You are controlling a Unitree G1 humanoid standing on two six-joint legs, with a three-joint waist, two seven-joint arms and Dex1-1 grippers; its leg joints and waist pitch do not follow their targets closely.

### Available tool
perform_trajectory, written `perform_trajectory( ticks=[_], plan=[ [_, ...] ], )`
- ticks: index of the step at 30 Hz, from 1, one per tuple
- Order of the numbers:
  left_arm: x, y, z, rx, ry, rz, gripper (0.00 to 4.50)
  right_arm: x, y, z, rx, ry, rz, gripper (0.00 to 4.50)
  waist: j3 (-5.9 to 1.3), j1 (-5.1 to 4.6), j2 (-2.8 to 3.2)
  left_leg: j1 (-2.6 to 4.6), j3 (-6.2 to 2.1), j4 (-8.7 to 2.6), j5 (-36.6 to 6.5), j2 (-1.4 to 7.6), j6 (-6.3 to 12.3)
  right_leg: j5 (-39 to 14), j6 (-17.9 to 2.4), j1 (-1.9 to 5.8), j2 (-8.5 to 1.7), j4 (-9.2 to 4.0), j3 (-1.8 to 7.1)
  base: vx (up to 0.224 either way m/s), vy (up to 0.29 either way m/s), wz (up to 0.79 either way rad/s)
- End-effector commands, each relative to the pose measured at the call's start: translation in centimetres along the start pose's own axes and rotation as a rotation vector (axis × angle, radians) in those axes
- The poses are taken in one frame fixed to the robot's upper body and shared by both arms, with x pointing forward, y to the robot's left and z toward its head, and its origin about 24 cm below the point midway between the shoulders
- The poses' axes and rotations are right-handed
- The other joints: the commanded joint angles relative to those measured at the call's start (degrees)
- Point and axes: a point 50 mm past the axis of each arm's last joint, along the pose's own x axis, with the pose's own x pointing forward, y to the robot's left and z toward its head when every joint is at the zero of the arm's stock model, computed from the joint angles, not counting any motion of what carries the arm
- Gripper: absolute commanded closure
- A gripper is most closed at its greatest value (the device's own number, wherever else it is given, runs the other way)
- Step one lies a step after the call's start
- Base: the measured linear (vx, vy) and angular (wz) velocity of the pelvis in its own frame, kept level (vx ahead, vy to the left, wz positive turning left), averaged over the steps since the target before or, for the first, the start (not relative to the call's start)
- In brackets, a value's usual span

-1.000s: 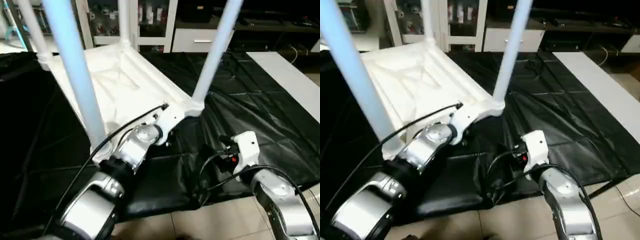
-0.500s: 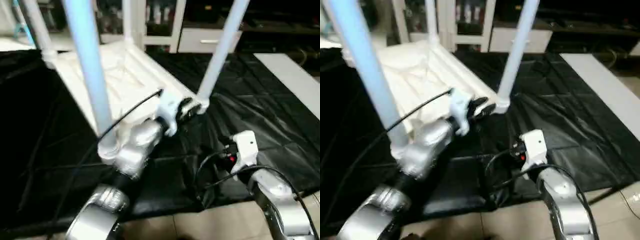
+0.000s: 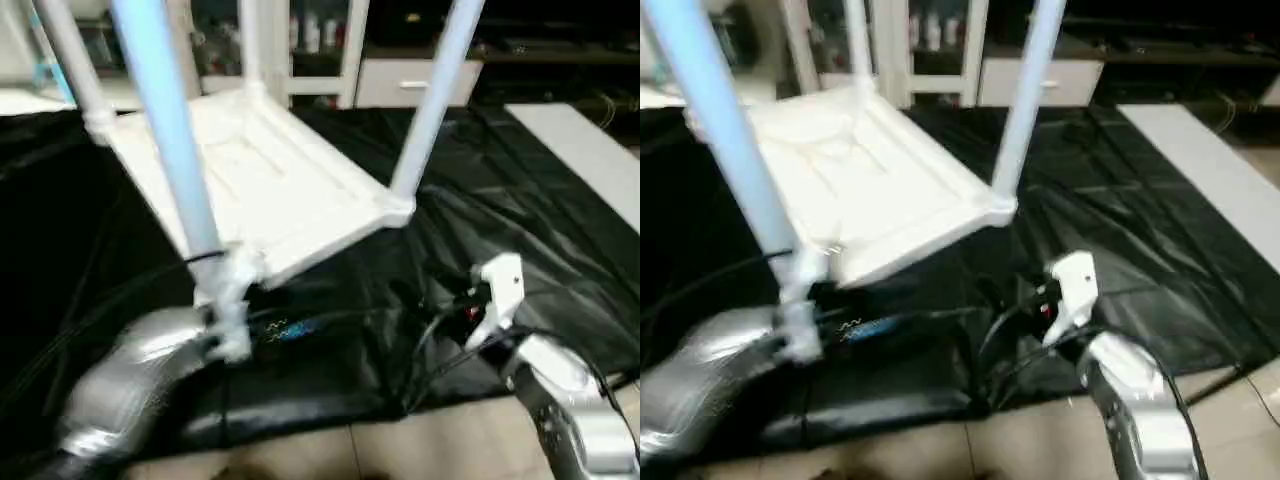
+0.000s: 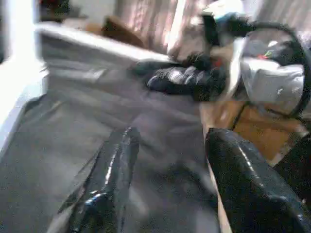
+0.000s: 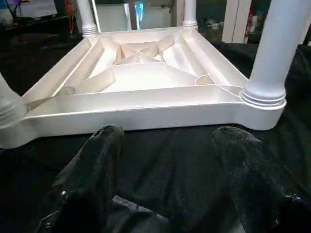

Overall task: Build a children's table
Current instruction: Rotate leg to tighten

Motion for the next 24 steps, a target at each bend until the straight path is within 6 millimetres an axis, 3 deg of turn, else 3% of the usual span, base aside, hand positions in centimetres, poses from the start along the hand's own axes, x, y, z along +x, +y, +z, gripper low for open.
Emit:
perform_trajectory(
  ticks=[1,2,6,10,12,16,17,19,21,22,24],
  plan=[
    [-1.0,-0.5,0.4,-0.01,-0.005,-0.028,1.47,-0.1,-0.3,0.2,-0.005,-0.011,0.002,1.32,-2.87,-0.21,0.9,0.91,0.15,-5.36,-22.36,0.41,-1.46,-19.64,-8.37,1.93,0.0,-3.47,0.89,0.0,0.0,0.0],
    [-2.1,-0.6,0.3,-0.015,0.006,-0.028,1.33,-0.2,-0.3,0.3,-0.006,-0.012,0.009,1.32,-2.95,-0.27,0.62,1.08,0.2,-5.25,-22.25,0.42,-1.42,-19.93,-8.24,1.79,-0.01,-3.56,0.92,0.0,0.0,0.0],
    [-3.4,-0.7,0.2,-0.002,0.02,-0.007,1.11,-0.3,-0.4,0.3,-0.006,-0.01,0.021,1.32,-2.93,-0.29,0.92,1.21,0.1,-5.34,-23.22,0.48,-1.42,-21.24,-7.77,1.67,-0.01,-3.66,0.96,0.0,0.0,0.0],
    [-6.5,-0.6,0.4,0.017,0.016,0.105,0.73,-0.5,-0.2,0.1,0.036,-0.002,0.086,1.32,-2.84,-0.44,0.89,1.18,-0.06,-5.44,-24.97,0.47,-1.39,-22.8,-7.19,1.58,0.0,-3.86,0.9,0.0,0.0,0.0],
    [-7.1,-0.7,0.4,0.015,0.015,0.126,0.68,-0.6,-0.2,0.1,0.036,0.001,0.1,1.05,-2.83,-0.51,0.87,1.2,-0.07,-5.45,-25.07,0.48,-1.36,-22.75,-7.25,1.53,0.04,-3.87,0.93,0.0,0.0,0.0],
    [-10.2,-0.6,0.3,0.013,0.033,0.239,0.31,-0.8,0.6,0.1,0.072,0.009,0.204,0.79,-2.8,-0.54,0.74,1.07,-0.11,-5.46,-25.46,0.53,-0.79,-22.96,-7.21,1.57,0.04,-3.81,0.97,0.0,0.0,0.0],
    [-10.5,-0.3,0.4,0.02,0.027,0.257,0.25,-0.8,0.7,0.1,0.073,0.012,0.213,0.64,-2.78,-0.52,0.47,1.25,-0.11,-5.44,-25.88,0.51,-0.88,-23.68,-6.97,1.32,0.08,-4.02,0.99,0.0,0.0,0.0],
    [-10.7,0.0,0.6,0.033,0.019,0.281,0.12,-0.8,0.8,0.0,0.069,0.019,0.224,0.57,-2.77,-0.28,0.69,1.59,-0.13,-5.44,-26.59,0.54,-1.16,-24.21,-6.84,1.06,0.03,-4.13,1.03,0.0,0.0,0.0],
    [-10.8,0.3,0.7,0.046,0.014,0.299,0.0,-0.7,0.8,0.0,0.065,0.024,0.232,0.27,-2.79,-0.14,0.65,1.5,-0.19,-5.49,-26.72,0.51,-1.42,-24.25,-6.7,1.17,0.01,-4.06,1.01,0.0,0.0,0.0],
    [-10.7,0.9,1.1,0.062,-0.002,0.32,0.0,-0.6,1.0,-0.1,0.06,0.037,0.243,0.27,-2.81,-0.15,0.91,1.52,-0.22,-5.53,-26.95,0.49,-1.69,-24.13,-6.61,1.16,0.05,-4.07,1.02,0.0,0.0,0.0],
    [-10.2,1.9,1.3,0.09,-0.013,0.341,0.0,-0.6,1.3,-0.4,0.046,0.061,0.257,0.19,-2.89,-0.07,0.59,1.66,-0.21,-5.46,-27.17,0.49,-1.9,-23.74,-6.6,1.12,0.09,-4.07,0.99,0.0,0.0,0.0]
  ],
)
